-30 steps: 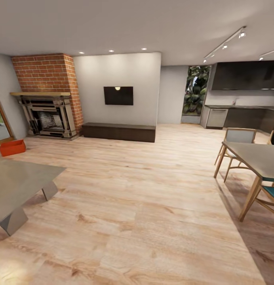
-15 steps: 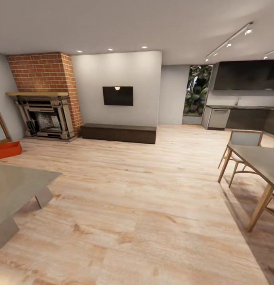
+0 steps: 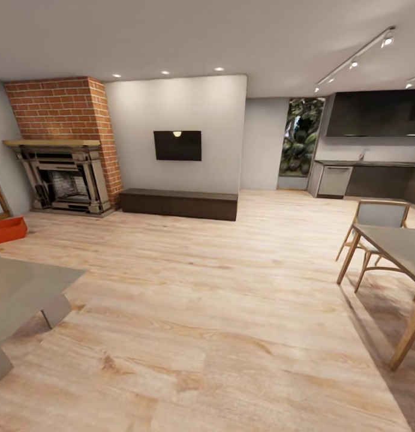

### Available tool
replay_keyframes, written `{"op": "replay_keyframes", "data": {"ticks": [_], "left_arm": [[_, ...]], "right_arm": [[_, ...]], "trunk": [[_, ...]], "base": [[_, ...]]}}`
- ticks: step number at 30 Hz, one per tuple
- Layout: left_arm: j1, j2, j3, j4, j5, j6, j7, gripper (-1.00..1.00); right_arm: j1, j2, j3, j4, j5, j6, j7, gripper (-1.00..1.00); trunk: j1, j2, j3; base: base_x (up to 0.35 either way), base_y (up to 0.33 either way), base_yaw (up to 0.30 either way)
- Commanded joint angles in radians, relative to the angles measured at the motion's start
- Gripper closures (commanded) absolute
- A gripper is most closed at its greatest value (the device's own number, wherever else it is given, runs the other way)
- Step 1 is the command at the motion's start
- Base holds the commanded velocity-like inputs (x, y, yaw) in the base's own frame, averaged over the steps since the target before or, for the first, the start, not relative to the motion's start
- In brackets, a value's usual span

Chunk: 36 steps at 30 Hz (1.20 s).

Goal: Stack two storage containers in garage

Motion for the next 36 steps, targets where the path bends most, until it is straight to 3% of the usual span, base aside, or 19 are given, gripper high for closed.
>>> {"op": "replay_keyframes", "data": {"ticks": [1, 16, 36], "left_arm": [[0.0, 0.0, -0.006, -0.003, 0.007, 0.006, 0.004, -1.0], [0.0, 0.0, -0.006, -0.003, 0.006, 0.006, 0.004, -1.0], [0.0, 0.0, -0.006, -0.003, 0.006, 0.006, 0.004, -1.0]], "right_arm": [[-0.001, 0.0, 0.007, 0.003, -0.004, -0.006, 0.003, -1.0], [-0.001, -0.002, 0.004, 0.003, -0.007, -0.008, 0.002, -1.0], [-0.001, -0.005, 0.001, 0.003, -0.014, -0.01, 0.003, -1.0]], "trunk": [[0.001, -0.001, -0.001], [0.001, -0.001, -0.001], [0.001, -0.001, -0.001]], "base": [[0.325, 0.0, 0.0], [0.325, 0.0, 0.002], [0.325, 0.0, 0.203]]}}
